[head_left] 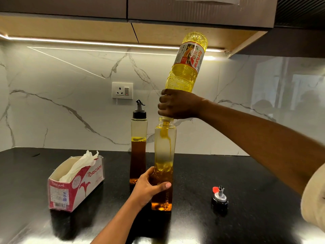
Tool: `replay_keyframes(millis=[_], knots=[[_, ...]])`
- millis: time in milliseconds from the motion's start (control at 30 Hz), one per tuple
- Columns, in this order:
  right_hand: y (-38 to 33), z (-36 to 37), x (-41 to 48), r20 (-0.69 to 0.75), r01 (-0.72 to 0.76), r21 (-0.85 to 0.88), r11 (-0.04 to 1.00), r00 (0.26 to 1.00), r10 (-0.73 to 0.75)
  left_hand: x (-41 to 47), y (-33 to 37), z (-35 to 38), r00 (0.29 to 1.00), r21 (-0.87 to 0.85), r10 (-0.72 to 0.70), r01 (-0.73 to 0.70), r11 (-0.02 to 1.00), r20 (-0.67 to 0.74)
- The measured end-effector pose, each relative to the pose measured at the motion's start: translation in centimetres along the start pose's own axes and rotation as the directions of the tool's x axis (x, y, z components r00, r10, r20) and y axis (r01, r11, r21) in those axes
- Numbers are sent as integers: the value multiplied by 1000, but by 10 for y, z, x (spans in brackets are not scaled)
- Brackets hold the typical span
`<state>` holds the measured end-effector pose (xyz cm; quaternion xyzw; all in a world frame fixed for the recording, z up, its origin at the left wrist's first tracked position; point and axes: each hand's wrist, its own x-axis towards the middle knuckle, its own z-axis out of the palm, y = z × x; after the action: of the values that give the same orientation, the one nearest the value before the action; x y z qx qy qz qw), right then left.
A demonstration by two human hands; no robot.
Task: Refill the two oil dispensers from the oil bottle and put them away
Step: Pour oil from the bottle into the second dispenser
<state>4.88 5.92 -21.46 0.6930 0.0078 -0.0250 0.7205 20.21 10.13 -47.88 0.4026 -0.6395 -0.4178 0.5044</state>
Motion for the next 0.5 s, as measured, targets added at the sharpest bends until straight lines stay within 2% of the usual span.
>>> replay_keyframes(millis=[500], knots=[[2, 1, -1, -13, -21, -27, 999, 1000, 21, 0, -1, -1, 1000, 16, -14, 14, 1000, -3]])
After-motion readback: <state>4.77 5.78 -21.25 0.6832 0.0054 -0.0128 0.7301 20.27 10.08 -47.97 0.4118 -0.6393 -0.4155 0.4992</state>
